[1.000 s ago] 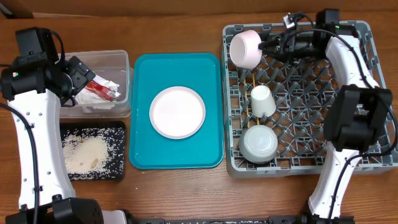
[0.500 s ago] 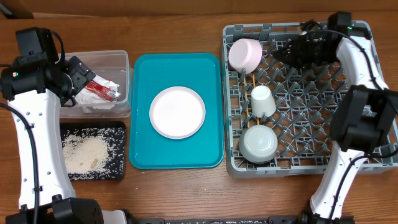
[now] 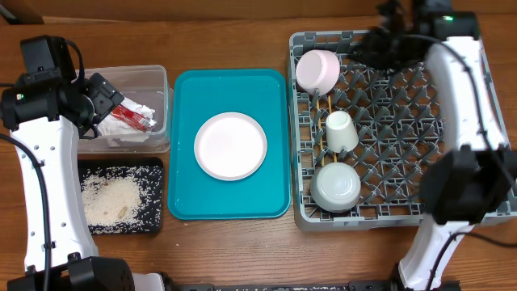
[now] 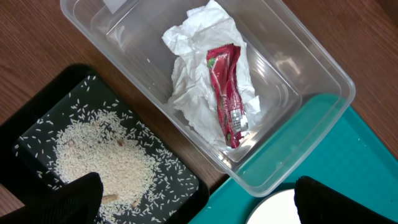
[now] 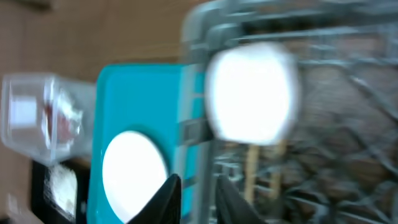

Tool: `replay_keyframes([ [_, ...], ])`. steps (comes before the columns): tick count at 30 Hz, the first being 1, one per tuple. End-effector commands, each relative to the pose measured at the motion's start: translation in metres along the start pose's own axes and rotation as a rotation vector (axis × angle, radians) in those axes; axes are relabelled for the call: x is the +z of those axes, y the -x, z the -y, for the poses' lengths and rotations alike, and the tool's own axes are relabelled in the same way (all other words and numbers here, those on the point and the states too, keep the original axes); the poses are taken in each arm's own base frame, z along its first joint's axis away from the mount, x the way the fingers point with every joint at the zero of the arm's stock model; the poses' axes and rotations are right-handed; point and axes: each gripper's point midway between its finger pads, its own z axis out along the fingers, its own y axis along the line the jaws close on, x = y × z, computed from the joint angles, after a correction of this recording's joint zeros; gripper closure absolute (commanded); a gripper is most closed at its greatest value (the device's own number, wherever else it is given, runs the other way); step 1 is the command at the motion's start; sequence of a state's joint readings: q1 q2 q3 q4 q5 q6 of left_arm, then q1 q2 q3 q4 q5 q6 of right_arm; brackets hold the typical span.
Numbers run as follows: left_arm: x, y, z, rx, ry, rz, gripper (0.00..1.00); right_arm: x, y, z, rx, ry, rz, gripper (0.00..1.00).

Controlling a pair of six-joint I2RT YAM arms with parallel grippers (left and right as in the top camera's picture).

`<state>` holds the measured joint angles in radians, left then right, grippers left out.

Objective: Sort waste into correct bins and load items into the dishwasher
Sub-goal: 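Release the plate and move the right gripper to the white plate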

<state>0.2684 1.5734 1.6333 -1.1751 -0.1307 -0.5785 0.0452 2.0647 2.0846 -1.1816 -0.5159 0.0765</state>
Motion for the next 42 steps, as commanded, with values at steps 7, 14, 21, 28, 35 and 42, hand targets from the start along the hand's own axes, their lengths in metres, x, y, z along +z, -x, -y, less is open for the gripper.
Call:
replay_keyframes([
  [7,-0.004,0.003,0.005,-0.016,-0.012,0.012,0.00,0.057,-0.067,-0.106,-0.336,-0.213,-0.100,0.67],
  [14,-0.004,0.003,0.005,-0.017,-0.012,0.012,0.00,0.107,-0.123,-0.129,-0.464,-0.262,-0.202,0.57],
  [21,-0.004,0.003,0.005,-0.016,-0.012,0.012,0.00,0.156,-0.151,-0.110,-0.490,-0.270,-0.227,0.55],
  [28,-0.004,0.003,0.005,-0.016,-0.012,0.012,0.00,0.180,-0.160,-0.086,-0.484,-0.279,-0.204,0.54],
  [35,-0.004,0.003,0.005,-0.016,-0.012,0.012,0.00,0.191,-0.170,-0.075,-0.485,-0.278,-0.202,0.55],
  [42,-0.004,0.003,0.005,-0.016,-0.012,0.012,0.00,0.201,-0.180,-0.065,-0.486,-0.277,-0.200,0.55],
])
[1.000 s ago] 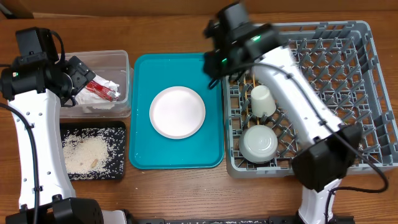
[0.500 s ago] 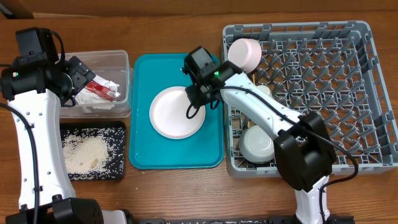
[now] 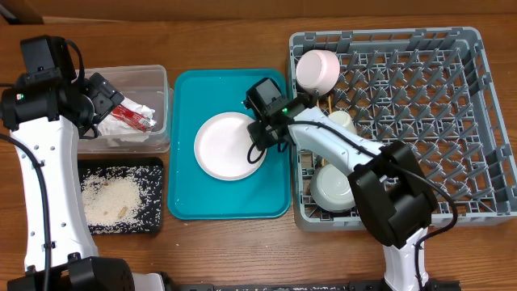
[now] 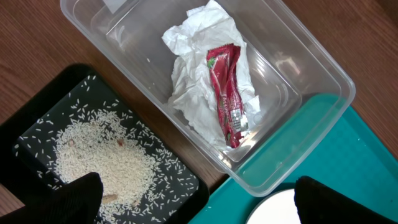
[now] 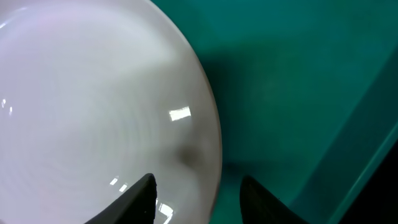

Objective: Sort waste into correct bins and load items into the dishwasher
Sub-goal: 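Release the plate and move the right gripper to the white plate, then grip the white plate's edge with the right gripper and lift it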

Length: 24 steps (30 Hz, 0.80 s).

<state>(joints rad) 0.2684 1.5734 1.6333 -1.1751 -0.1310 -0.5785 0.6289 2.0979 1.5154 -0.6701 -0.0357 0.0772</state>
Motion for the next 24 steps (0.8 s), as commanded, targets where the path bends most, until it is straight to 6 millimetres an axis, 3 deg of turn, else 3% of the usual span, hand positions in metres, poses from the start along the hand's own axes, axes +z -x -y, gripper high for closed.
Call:
replay_keyframes([
  [1,-0.0036,0.0032,0.0048,-0.016,-0.012,0.012,0.00,0.0045,-0.0061,0.0042,0.000,-0.014,0.001,0.55],
  [14,-0.0036,0.0032,0.0048,-0.016,-0.012,0.012,0.00,0.0080,-0.0111,0.0052,0.000,-0.015,-0.007,0.56],
  [19,-0.0036,0.0032,0.0047,-0.016,-0.012,0.011,0.00,0.0080,-0.0114,0.0049,0.000,-0.015,-0.007,0.69],
  [24,-0.0034,0.0027,0.0054,-0.014,-0.013,0.010,0.00,0.0080,-0.0122,0.0052,0.002,-0.015,-0.011,0.74],
])
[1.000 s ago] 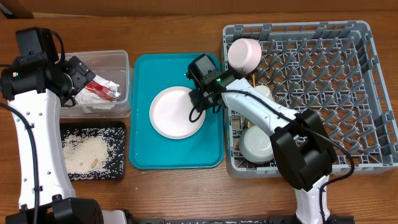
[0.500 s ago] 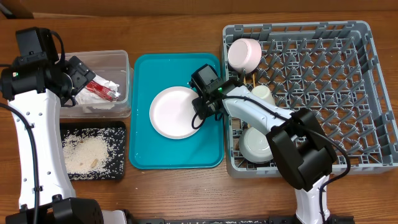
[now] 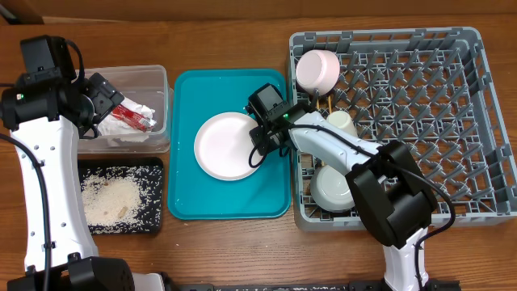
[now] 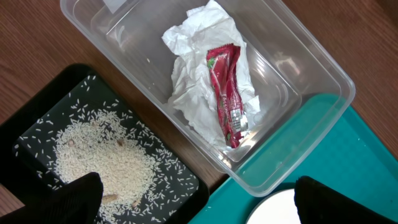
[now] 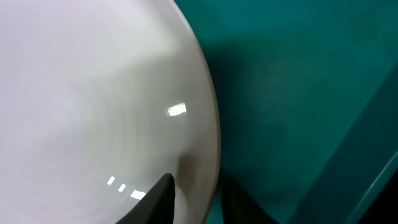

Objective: Sort waste into correct bins and load items into the dishwasher
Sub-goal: 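Grip the white plate's edge with the right gripper and lift it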

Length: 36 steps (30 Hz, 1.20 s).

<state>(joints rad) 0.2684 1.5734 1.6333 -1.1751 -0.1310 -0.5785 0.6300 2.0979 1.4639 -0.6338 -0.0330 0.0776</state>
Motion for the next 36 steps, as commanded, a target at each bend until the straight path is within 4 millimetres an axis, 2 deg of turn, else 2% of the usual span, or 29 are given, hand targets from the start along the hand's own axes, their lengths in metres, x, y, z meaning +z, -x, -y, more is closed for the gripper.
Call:
replay_keyframes([
  [1,-0.003,0.003,0.005,-0.014,-0.013,0.010,0.00,-0.002,0.000,0.003,0.005,-0.010,0.004,0.78],
  [2,-0.003,0.003,0.005,-0.014,-0.013,0.011,0.00,-0.002,0.000,0.003,0.005,-0.011,0.004,0.83],
  [7,-0.003,0.002,0.006,-0.013,-0.013,0.010,0.00,-0.002,0.002,0.005,0.004,-0.024,0.011,0.96],
  [12,-0.002,0.002,0.006,-0.012,-0.012,0.008,0.00,-0.013,0.013,0.006,0.004,-0.042,0.025,0.96],
  [16,-0.002,0.002,0.006,-0.012,-0.011,0.006,0.00,-0.041,0.035,0.002,0.003,-0.038,0.062,0.96],
  [17,-0.002,0.002,0.007,-0.011,-0.012,0.006,0.00,-0.063,0.052,0.002,0.003,-0.055,0.106,0.96],
  [21,-0.002,0.002,0.006,-0.011,-0.012,0.006,0.00,-0.117,0.079,0.013,0.010,-0.145,0.200,0.96],
  [26,-0.002,0.002,0.006,-0.011,-0.012,0.006,0.00,-0.185,0.096,0.043,0.041,-0.342,0.315,0.96],
  [31,-0.002,0.002,0.006,-0.011,-0.012,0.006,0.00,-0.257,0.093,0.103,0.119,-0.739,0.422,0.96],
  [33,-0.002,0.002,0.007,-0.011,-0.012,0.006,0.00,-0.288,0.085,0.128,0.156,-0.939,0.440,0.96],
  [36,-0.002,0.002,0.006,-0.011,-0.011,0.006,0.00,-0.325,0.070,0.155,0.190,-1.200,0.426,0.96],
])
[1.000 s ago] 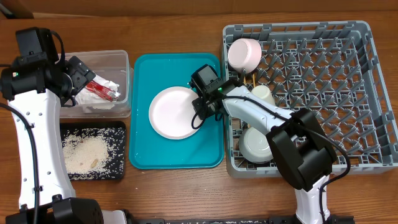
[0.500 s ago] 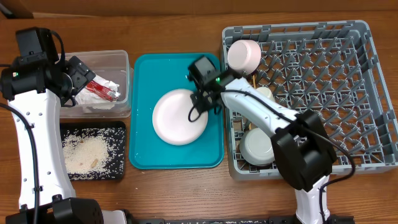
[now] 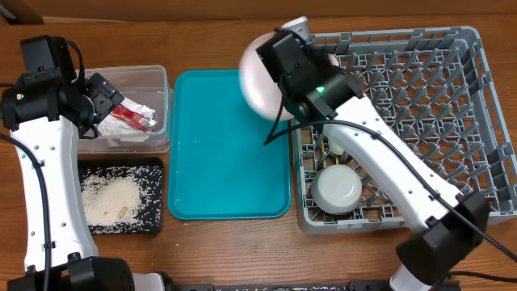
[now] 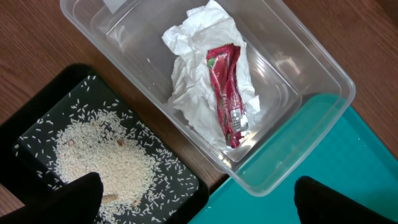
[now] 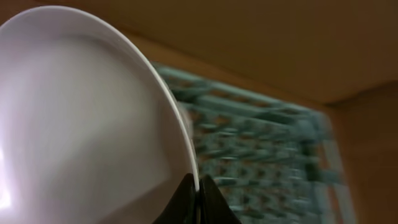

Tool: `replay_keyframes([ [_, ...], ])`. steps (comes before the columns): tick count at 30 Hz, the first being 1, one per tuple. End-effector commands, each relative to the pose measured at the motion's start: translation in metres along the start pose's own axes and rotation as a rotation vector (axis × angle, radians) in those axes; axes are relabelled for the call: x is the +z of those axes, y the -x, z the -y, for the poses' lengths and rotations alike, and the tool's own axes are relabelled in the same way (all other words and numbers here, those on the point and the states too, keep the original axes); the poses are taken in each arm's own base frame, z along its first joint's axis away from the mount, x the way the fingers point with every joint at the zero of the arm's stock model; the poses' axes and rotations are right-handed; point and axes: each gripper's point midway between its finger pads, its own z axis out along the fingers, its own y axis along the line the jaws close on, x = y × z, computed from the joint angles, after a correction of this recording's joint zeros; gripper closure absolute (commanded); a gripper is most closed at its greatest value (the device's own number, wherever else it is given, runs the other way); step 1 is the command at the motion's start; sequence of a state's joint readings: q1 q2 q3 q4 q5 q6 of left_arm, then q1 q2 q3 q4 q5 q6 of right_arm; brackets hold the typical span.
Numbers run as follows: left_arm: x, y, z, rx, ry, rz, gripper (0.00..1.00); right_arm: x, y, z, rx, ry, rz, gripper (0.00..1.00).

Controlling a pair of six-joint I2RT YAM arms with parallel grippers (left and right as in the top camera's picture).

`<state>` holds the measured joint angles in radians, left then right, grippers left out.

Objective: Sort waste into correct bins and load items into the dishwasher
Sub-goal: 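Grip the white plate's edge with the right gripper and lift it, then carry the white plate right and lower it upright into the rack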

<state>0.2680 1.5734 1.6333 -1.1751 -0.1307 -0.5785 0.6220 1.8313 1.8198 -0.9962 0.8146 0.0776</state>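
My right gripper [image 5: 196, 186] is shut on the rim of the white plate [image 5: 87, 118] and holds it tilted on edge in the air. From overhead, the plate [image 3: 256, 81] hangs over the far right corner of the teal tray [image 3: 218, 162], beside the grey dish rack [image 3: 420, 105]. My left gripper [image 4: 198, 184] stands open and holds nothing, above the clear bin [image 4: 298, 68], which holds crumpled white tissue [image 4: 193, 74] and a red wrapper [image 4: 227, 93].
A grey bowl [image 3: 337, 187] sits upside down in the rack's near left part; other cups there are mostly hidden by my right arm. The black tray of rice [image 3: 119, 198] lies at the near left, below the clear bin [image 3: 153, 81].
My right gripper had its fingers at the plate's right edge on the teal tray. Now it is shut on that rim and holds the plate up on edge beside the rack. The left arm is unchanged.
My right gripper was first back over the far part of the rack, with the plate flat on the tray. Then it was down at the plate's right edge, open, then narrower around the rim. Now the plate is off the tray. The left gripper stayed open over the clear bin.
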Motion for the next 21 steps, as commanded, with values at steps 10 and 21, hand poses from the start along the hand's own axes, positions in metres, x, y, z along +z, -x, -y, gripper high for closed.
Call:
replay_keyframes([
  [10,-0.002,0.002,0.006,-0.012,-0.011,0.006,0.00,-0.003,-0.009,0.147,0.008,-0.609,-0.051,0.96],
  [21,-0.002,0.003,0.005,-0.014,-0.010,0.007,0.00,0.050,-0.066,0.167,0.055,-0.379,-0.295,0.96],
])
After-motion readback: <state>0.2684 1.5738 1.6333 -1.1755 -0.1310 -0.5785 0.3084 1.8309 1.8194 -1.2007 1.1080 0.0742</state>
